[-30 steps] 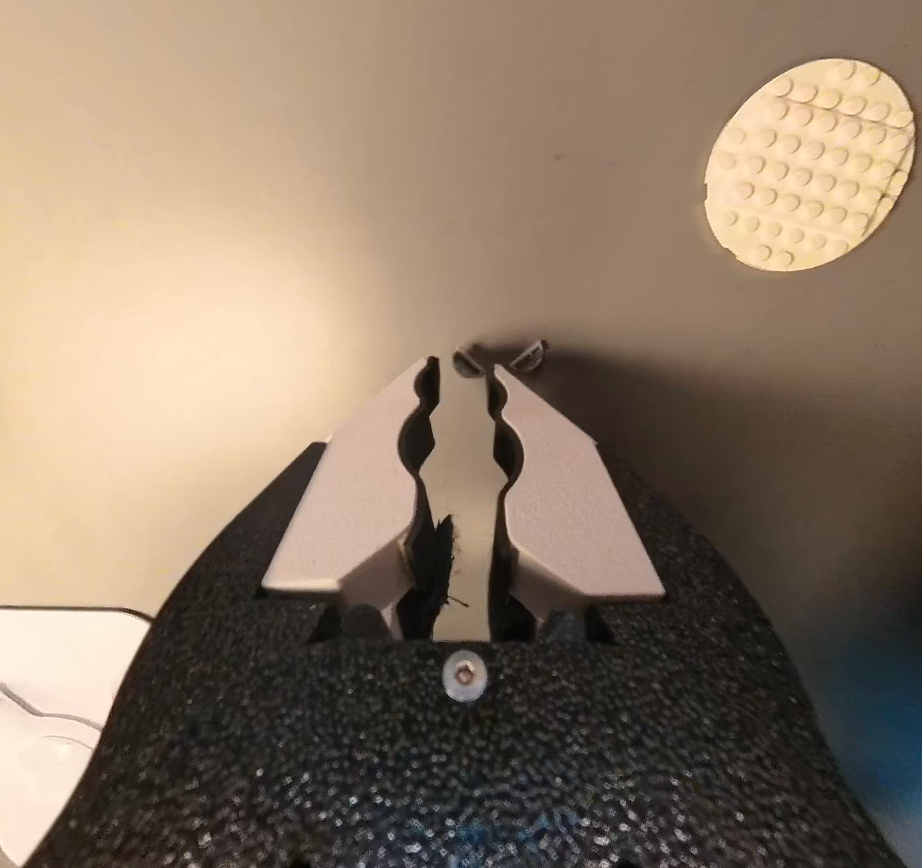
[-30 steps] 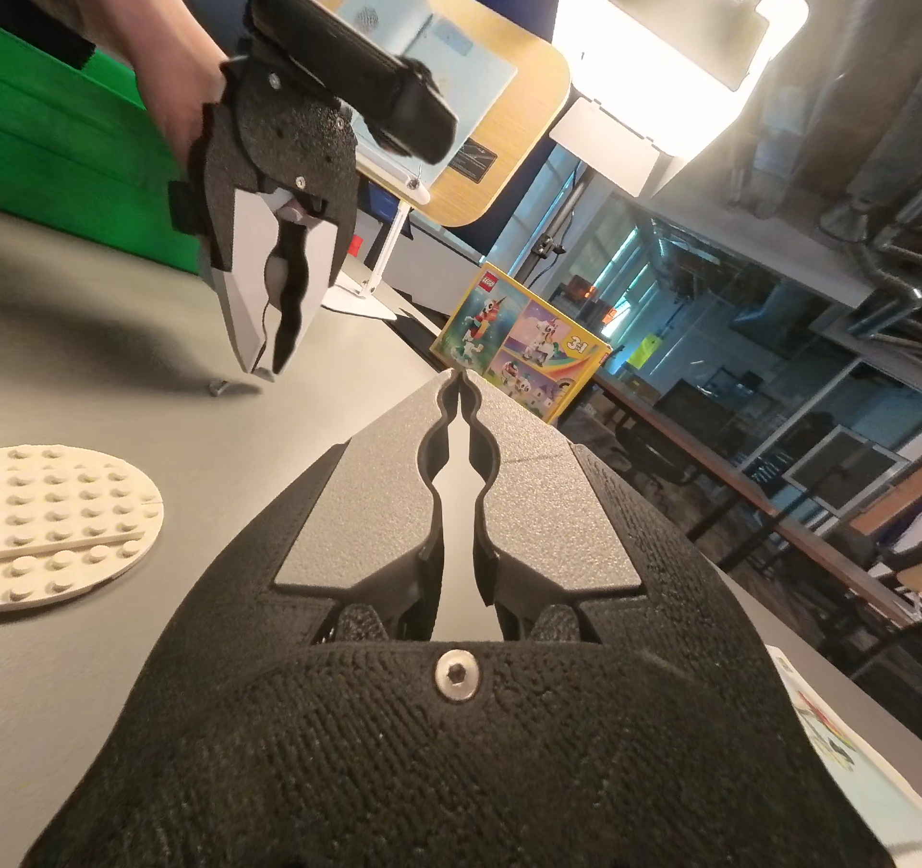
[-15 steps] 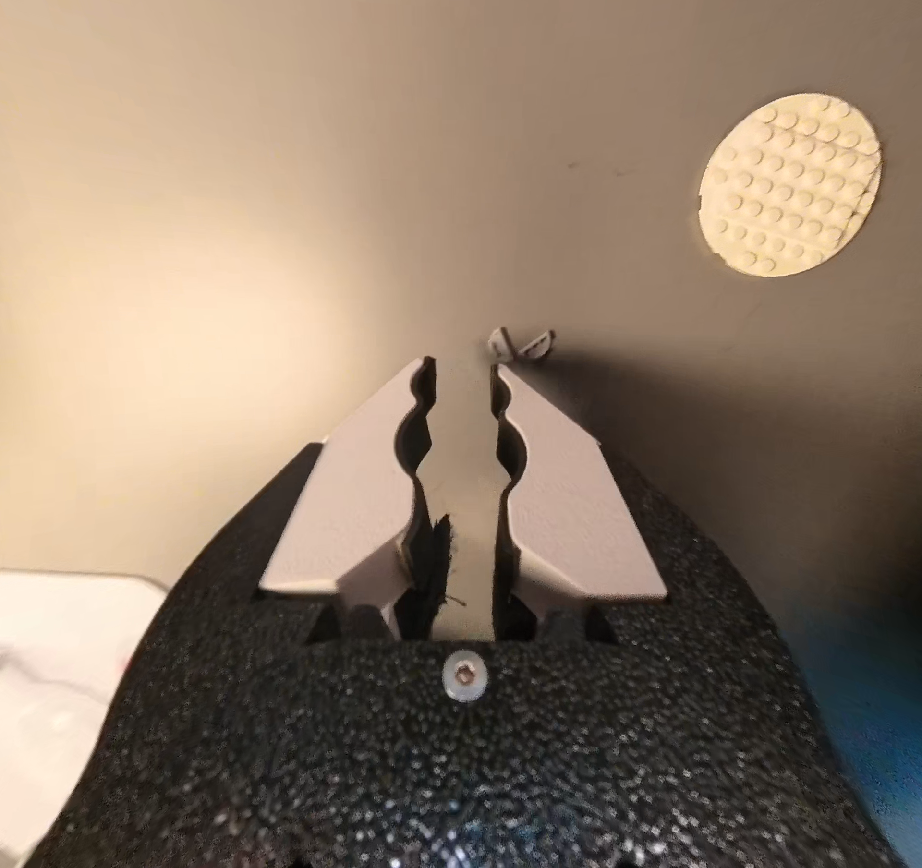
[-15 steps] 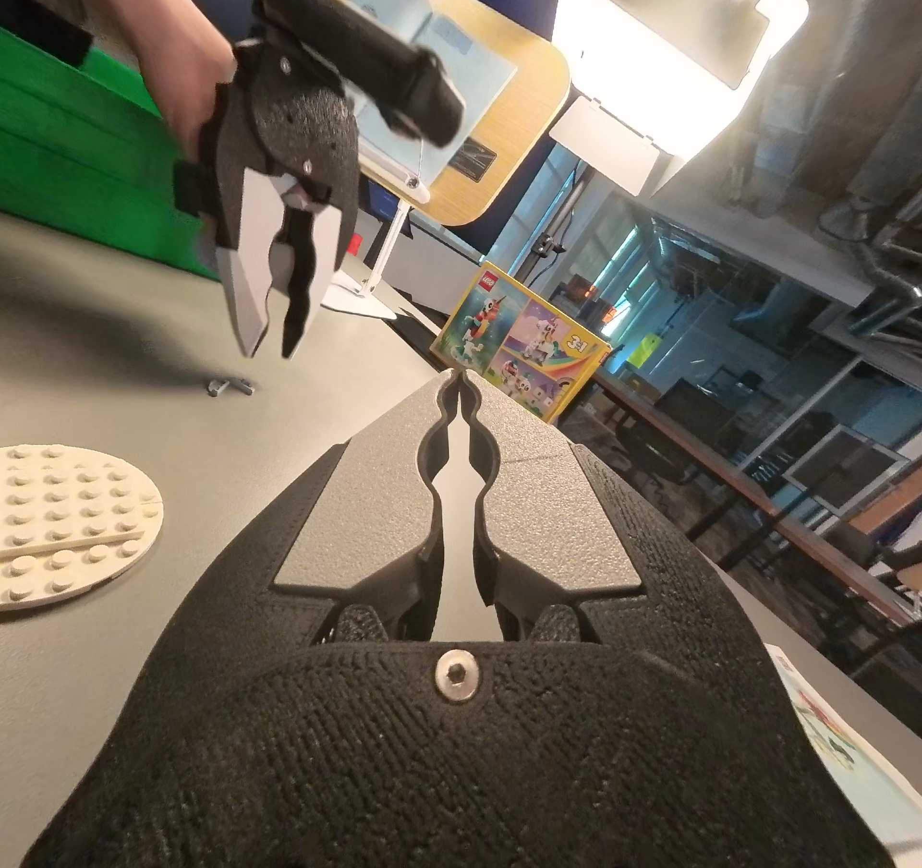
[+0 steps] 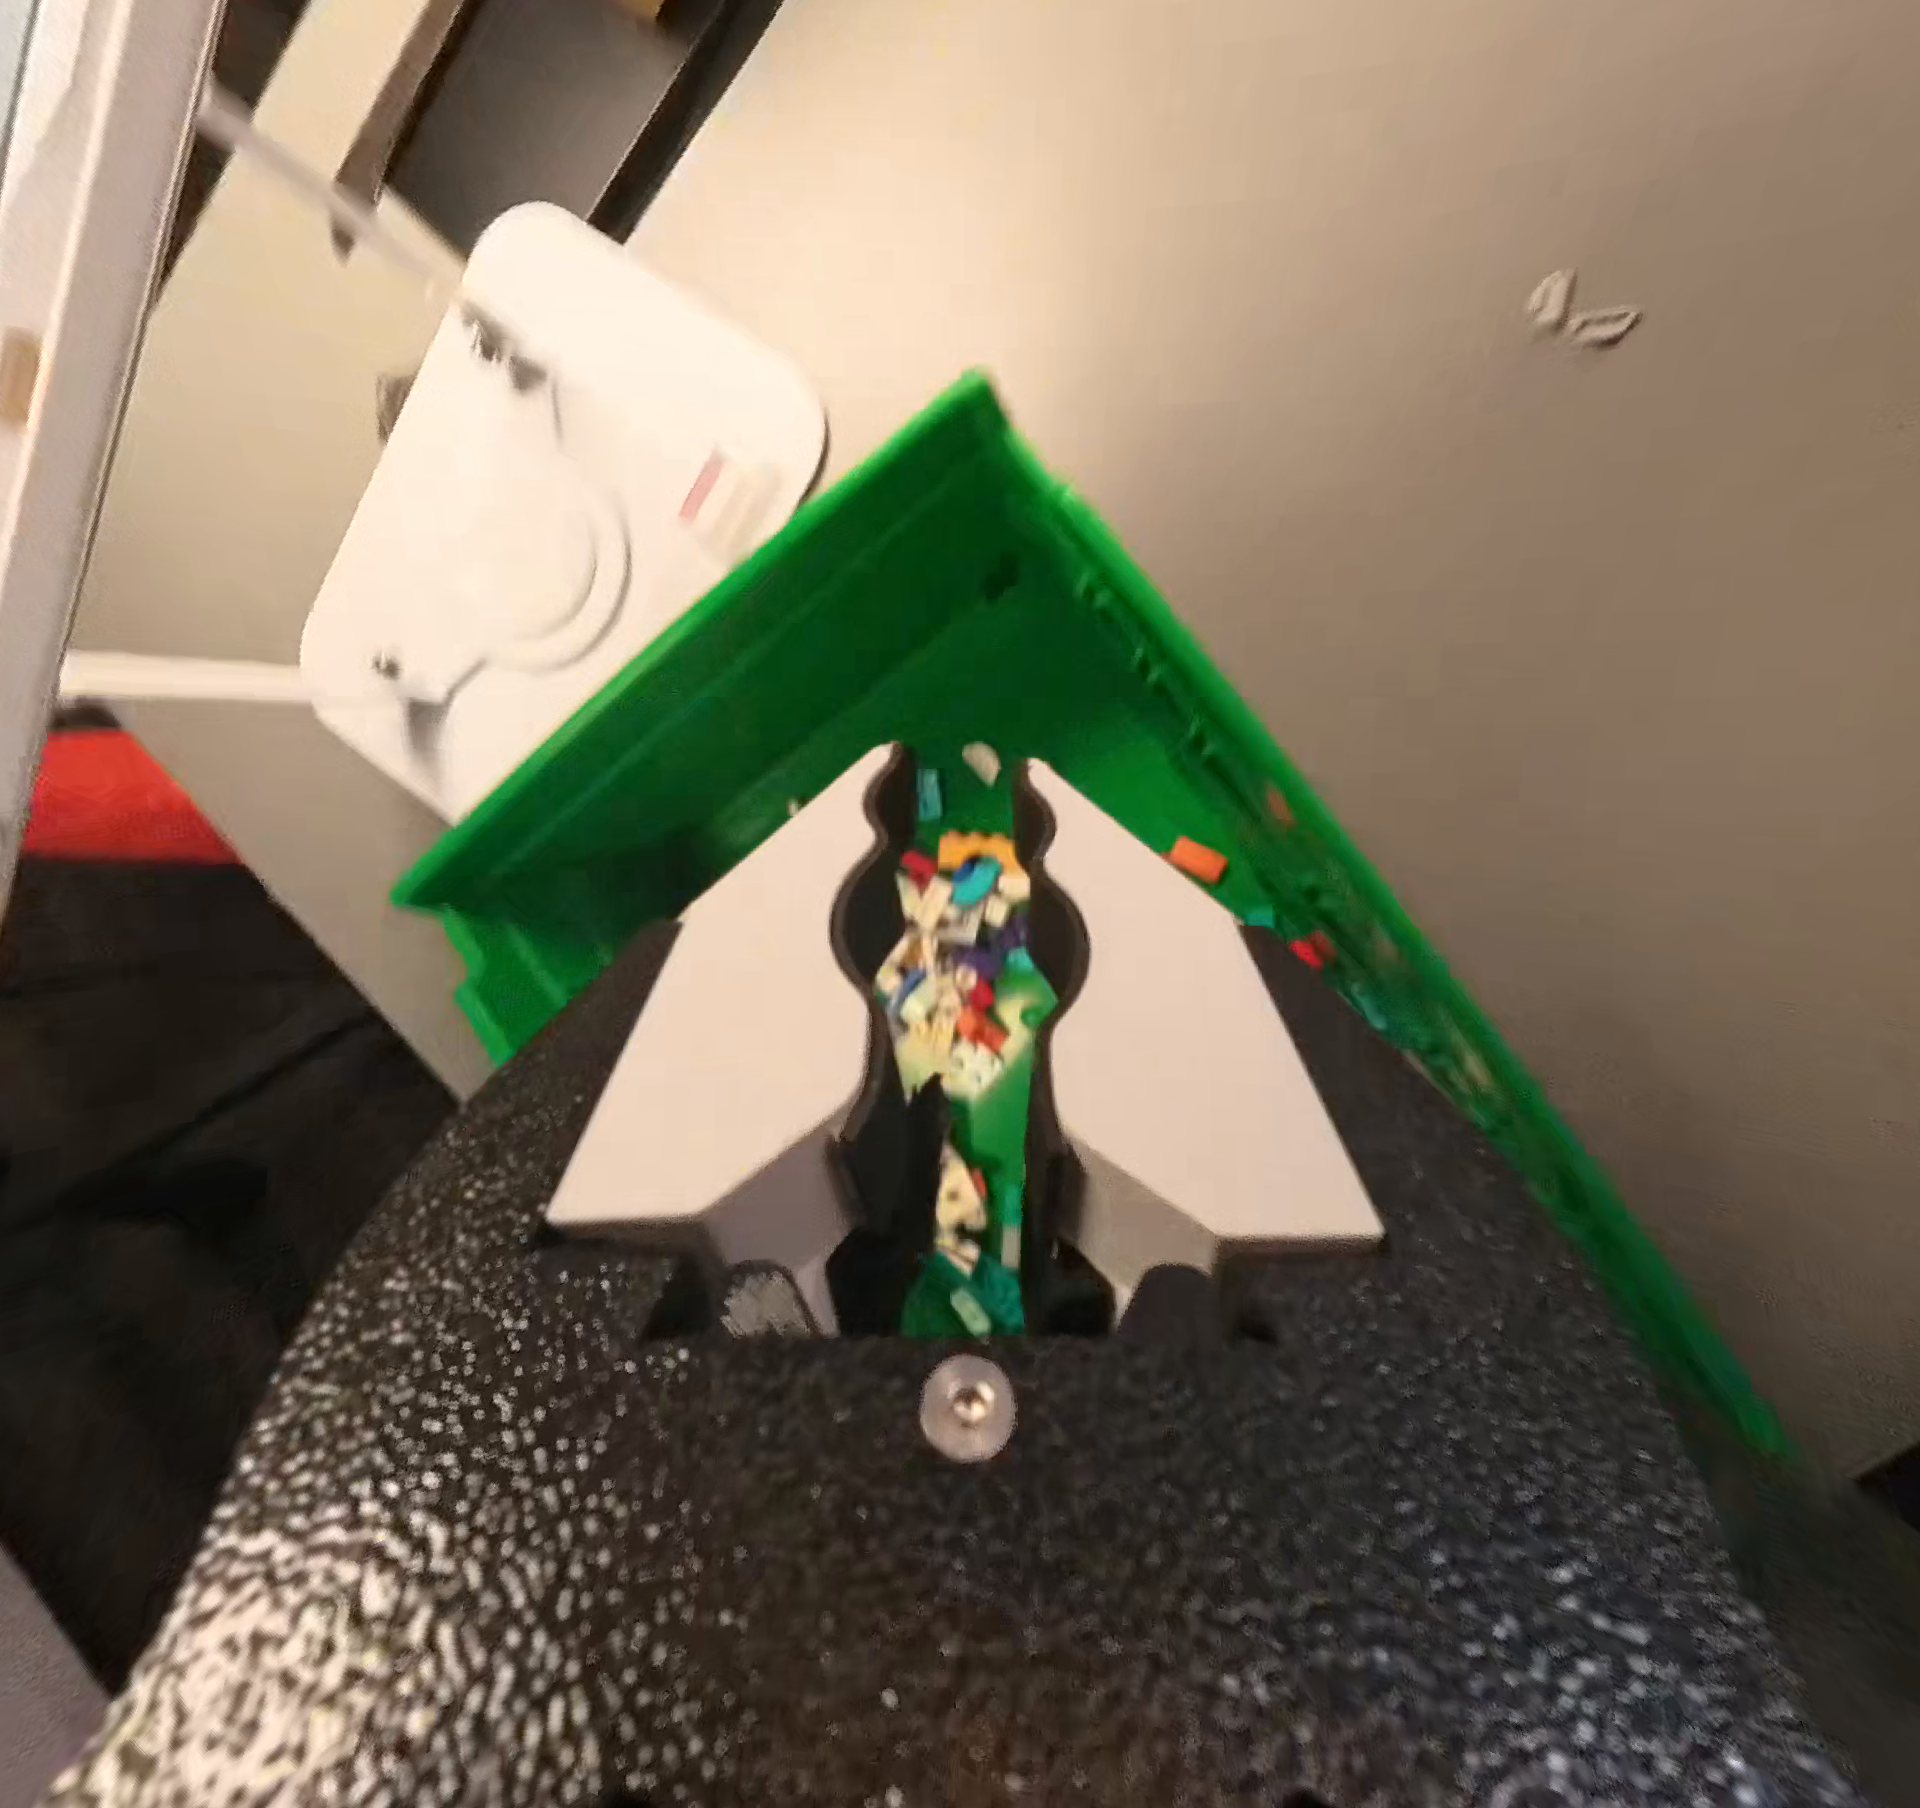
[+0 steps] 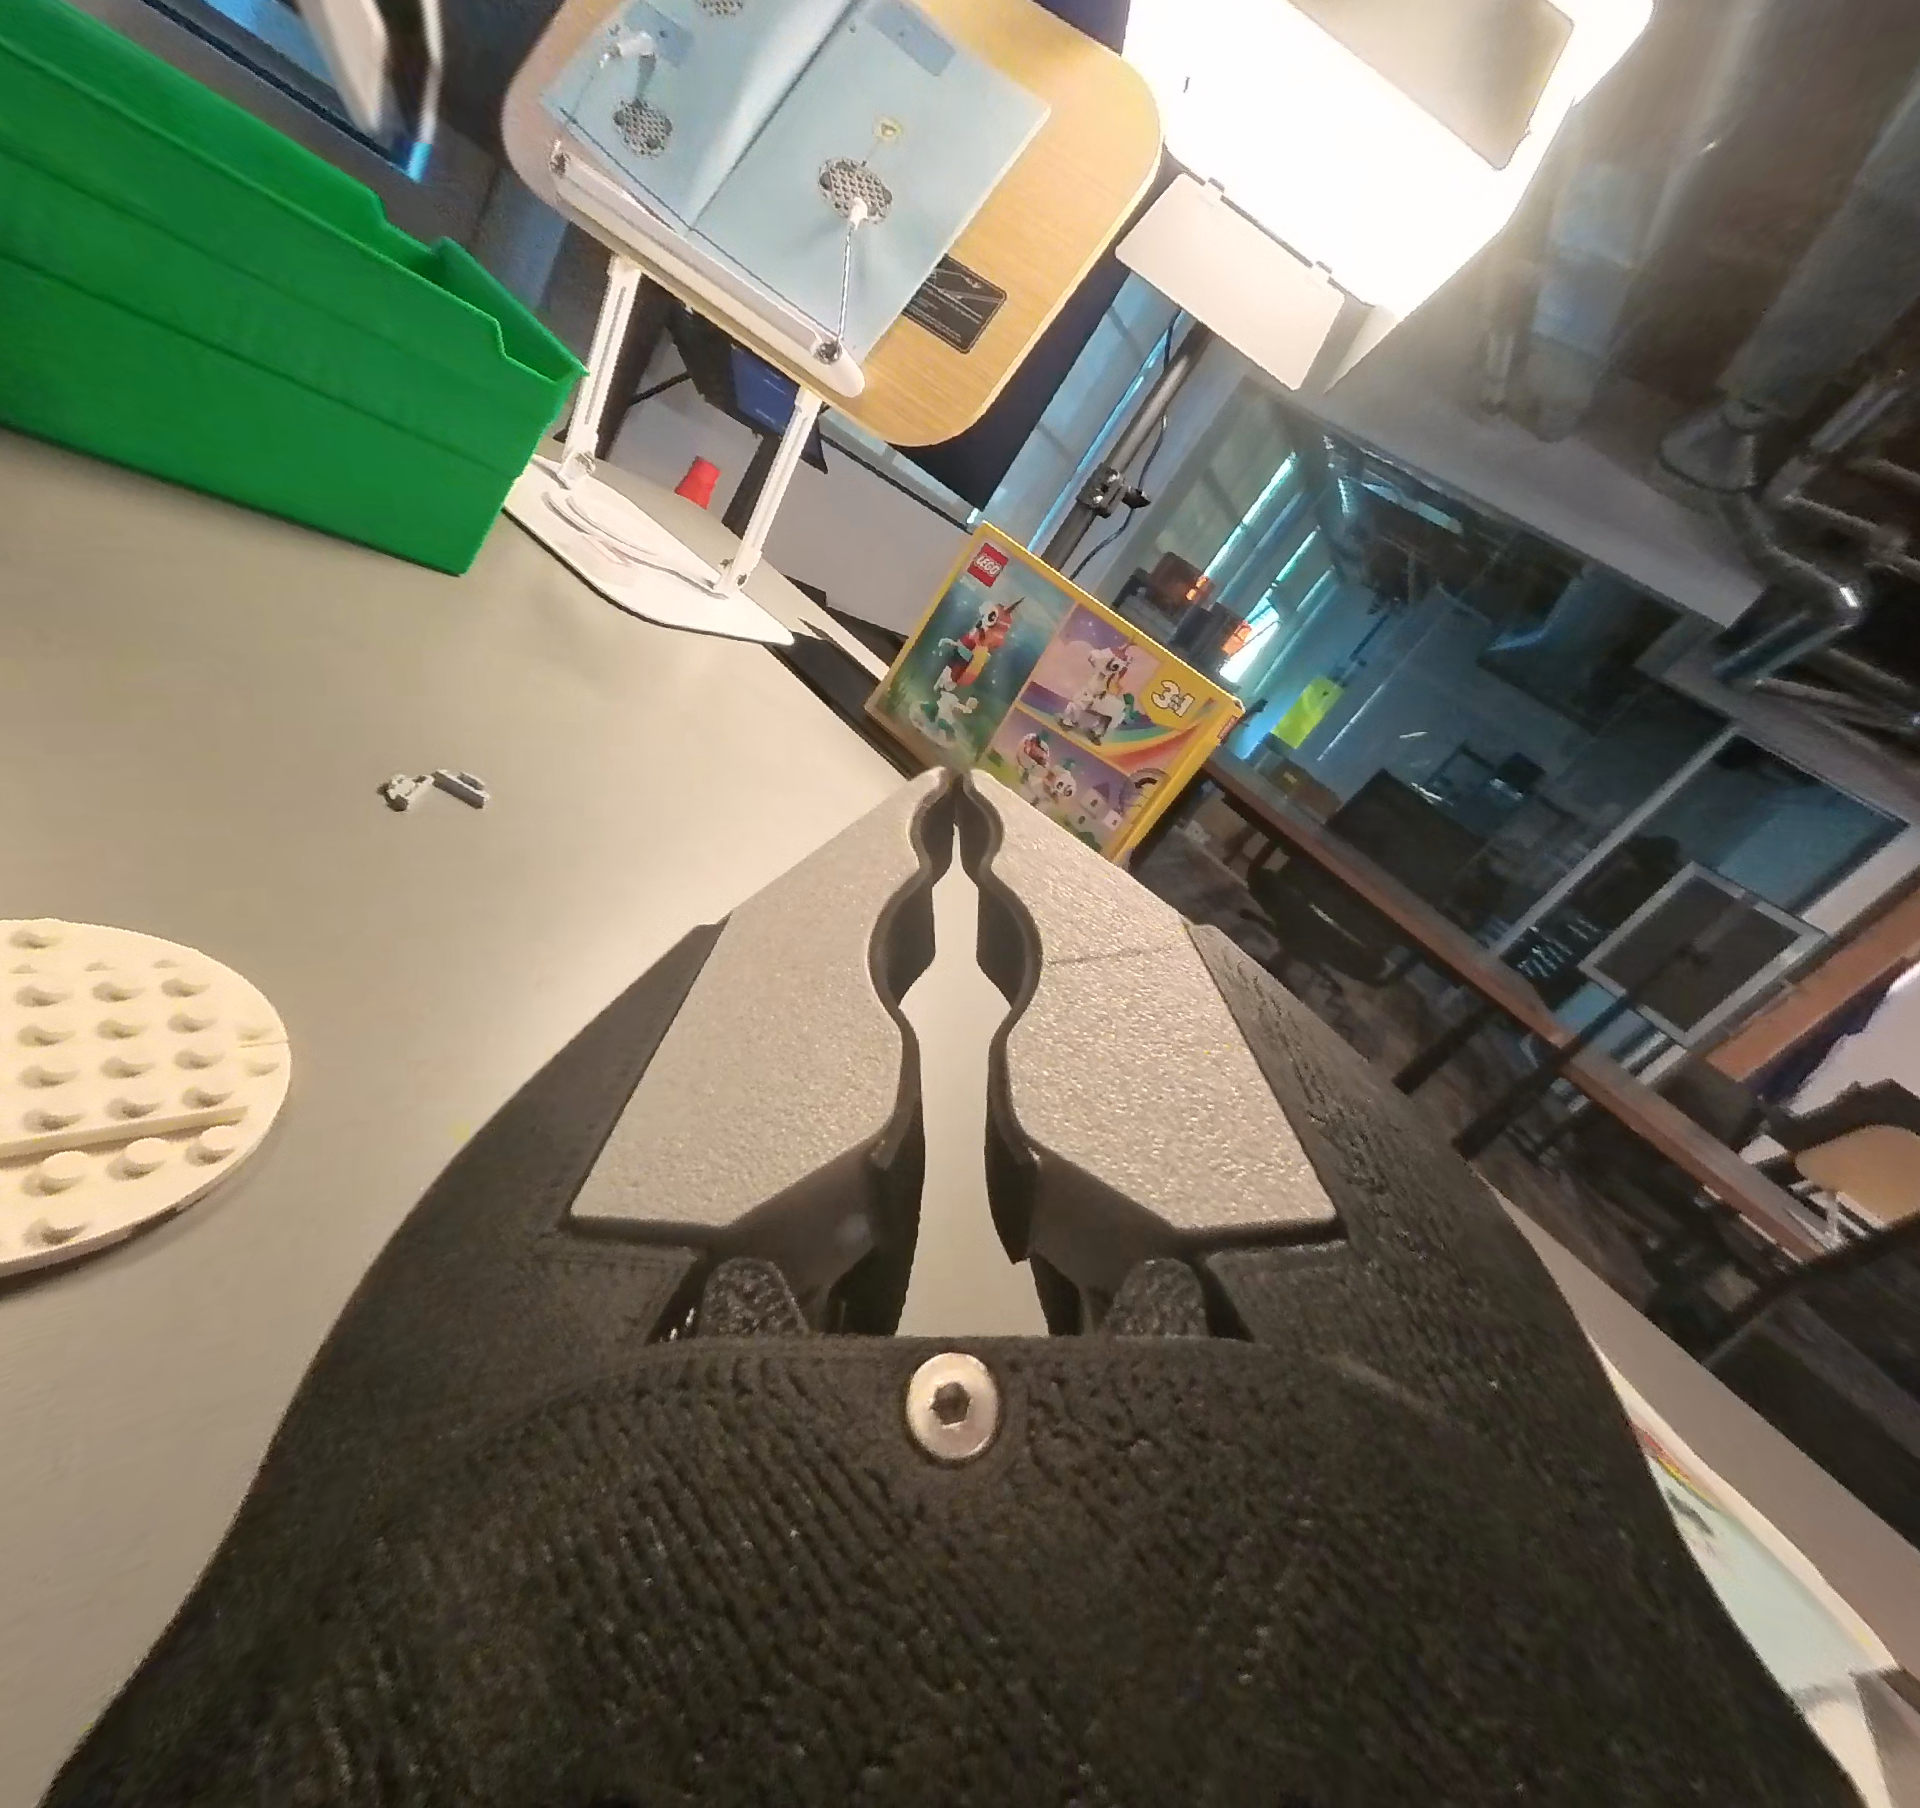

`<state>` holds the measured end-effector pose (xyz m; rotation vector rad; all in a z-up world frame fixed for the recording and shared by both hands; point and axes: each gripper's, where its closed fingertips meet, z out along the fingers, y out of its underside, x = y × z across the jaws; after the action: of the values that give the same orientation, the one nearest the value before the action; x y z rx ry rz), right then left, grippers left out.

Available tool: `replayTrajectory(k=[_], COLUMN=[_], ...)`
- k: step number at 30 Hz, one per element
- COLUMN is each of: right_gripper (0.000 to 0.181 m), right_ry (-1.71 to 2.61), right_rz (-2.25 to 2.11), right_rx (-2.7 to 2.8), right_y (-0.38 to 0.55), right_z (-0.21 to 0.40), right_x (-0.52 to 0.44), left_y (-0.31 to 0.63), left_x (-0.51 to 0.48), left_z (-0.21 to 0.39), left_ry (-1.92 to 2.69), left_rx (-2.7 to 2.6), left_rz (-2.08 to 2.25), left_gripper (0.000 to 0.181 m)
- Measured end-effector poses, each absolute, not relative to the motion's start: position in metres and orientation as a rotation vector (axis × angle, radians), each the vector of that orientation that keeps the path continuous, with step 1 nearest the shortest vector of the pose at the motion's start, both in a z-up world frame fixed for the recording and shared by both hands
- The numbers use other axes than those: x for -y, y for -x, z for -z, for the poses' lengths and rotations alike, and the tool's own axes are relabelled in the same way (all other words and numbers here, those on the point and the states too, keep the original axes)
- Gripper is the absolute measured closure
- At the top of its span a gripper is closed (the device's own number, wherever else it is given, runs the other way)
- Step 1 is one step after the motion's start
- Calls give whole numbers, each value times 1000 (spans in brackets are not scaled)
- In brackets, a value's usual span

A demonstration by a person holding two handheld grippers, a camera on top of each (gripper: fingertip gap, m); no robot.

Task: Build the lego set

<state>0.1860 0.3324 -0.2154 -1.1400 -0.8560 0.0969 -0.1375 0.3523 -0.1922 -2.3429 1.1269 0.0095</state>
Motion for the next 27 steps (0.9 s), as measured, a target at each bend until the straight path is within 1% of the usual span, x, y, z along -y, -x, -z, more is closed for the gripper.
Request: replayTrajectory(k=[4, 10, 13, 18, 20, 27], right_gripper=[181, 181, 181, 181, 181, 181], right_ry=[1158, 1187, 1202, 1232, 1240, 1247], right_rz=[-88, -17, 40, 86, 99, 120], right_rx=[827, 795, 790, 763, 759, 762], right_y=[-192, -200, -203, -209, -211, -212], right_z=[215, 216, 218, 220, 221, 222], right_x=[-337, -344, -348, -354, -355, -356], left_y=[170, 185, 190, 167, 159, 149], left_x=[-328, -298, -292, -287, -285, -281], left_z=[207, 252, 263, 268, 276, 300], left_ry=[2441, 2542, 2559, 2487, 2477, 2494], left_rx=[-1019, -992, -1000, -1062, -1141, -1281], left_rz=[49, 189, 211, 393, 402, 384], left_gripper=[168, 171, 171, 170, 168, 169])
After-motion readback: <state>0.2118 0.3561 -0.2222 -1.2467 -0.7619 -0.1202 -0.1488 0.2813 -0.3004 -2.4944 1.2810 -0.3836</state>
